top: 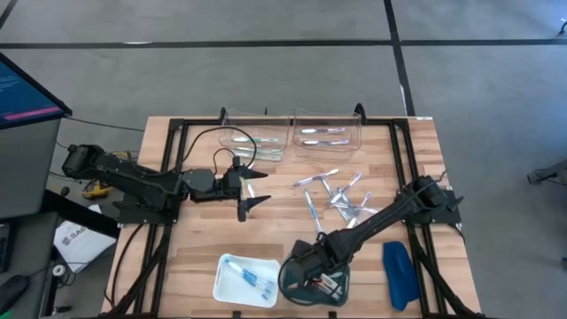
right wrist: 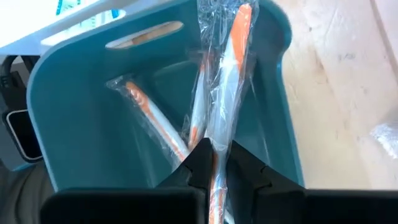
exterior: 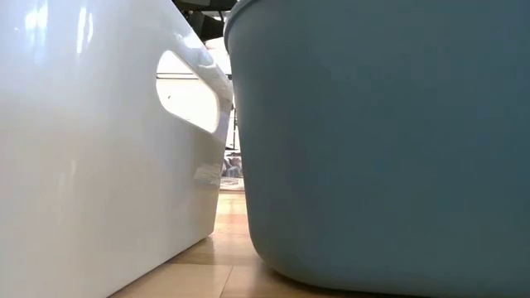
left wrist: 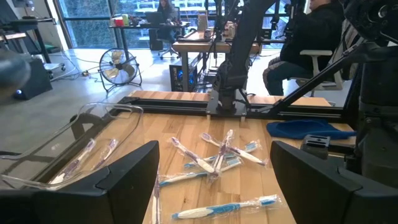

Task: Pick & Place Toothbrushes
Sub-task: Put the orange toothbrush into the green bin

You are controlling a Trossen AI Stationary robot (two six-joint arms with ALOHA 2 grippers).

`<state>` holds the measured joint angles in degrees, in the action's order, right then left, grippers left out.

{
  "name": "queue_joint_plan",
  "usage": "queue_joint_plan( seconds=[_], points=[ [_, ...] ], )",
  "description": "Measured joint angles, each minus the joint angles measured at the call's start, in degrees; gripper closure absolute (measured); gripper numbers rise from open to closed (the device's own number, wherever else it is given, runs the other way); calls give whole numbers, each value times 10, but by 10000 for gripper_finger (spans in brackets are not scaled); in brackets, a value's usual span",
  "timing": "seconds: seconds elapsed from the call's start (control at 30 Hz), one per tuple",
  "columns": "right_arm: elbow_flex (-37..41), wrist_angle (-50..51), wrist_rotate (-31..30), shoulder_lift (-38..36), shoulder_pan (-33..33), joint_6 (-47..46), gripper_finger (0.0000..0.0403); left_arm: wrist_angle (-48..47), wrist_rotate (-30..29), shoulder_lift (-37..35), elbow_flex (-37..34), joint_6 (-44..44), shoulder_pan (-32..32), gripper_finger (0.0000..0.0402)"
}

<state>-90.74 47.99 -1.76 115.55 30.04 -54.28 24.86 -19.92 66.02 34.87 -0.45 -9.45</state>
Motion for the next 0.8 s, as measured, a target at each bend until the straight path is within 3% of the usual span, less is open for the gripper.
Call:
queue_joint_plan(
  seconds=[0.63, 0.8],
  points=[
    [0, -2, -13, 0, 7, 2, 382, 0, 0, 0, 0, 0, 0, 101],
    [3, 3, 9, 44, 7, 3, 380, 0, 0, 0, 0, 0, 0, 101]
  ],
)
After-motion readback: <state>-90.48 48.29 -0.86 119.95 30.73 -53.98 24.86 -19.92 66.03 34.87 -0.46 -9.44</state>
